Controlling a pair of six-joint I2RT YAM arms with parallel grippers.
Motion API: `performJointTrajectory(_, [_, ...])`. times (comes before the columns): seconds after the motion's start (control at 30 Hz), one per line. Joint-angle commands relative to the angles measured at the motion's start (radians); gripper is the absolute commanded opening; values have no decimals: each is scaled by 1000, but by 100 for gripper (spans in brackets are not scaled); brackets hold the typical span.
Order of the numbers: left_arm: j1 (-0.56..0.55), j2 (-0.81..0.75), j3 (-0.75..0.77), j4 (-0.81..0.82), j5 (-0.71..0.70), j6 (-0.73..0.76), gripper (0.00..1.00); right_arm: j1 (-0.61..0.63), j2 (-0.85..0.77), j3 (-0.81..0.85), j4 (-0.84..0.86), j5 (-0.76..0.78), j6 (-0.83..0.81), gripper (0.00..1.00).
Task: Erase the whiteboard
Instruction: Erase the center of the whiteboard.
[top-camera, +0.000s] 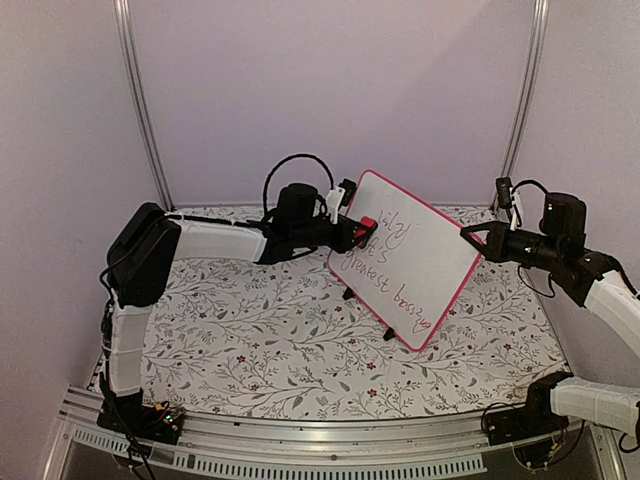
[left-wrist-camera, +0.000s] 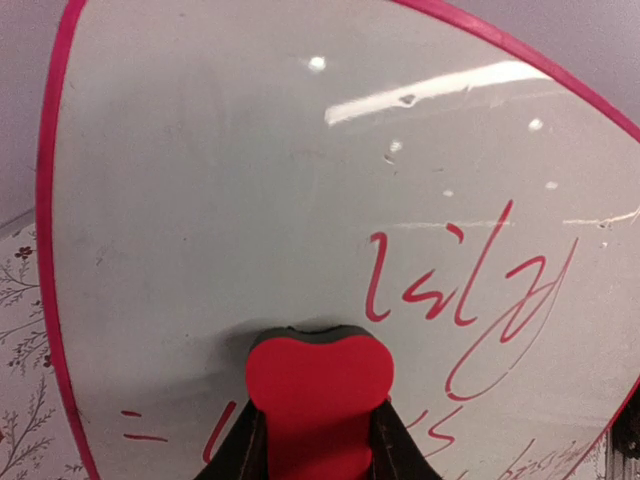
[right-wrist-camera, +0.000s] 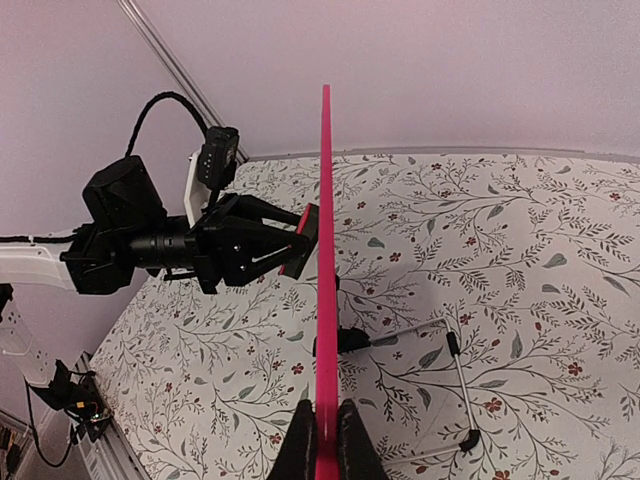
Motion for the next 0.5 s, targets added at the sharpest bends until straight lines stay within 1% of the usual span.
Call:
performJointTrajectory(0.0, [-18, 14, 59, -80, 8, 5, 6, 23, 8, -12, 3, -118, -44, 0])
performJointTrajectory(0.3, [-19, 28, 162, -109, 7, 13, 7, 22, 2, -13, -1, -113, -44, 0])
performJointTrajectory(0.47, [-23, 28, 129, -111, 17, 9, 7, 22, 3, -15, 0, -111, -41, 0])
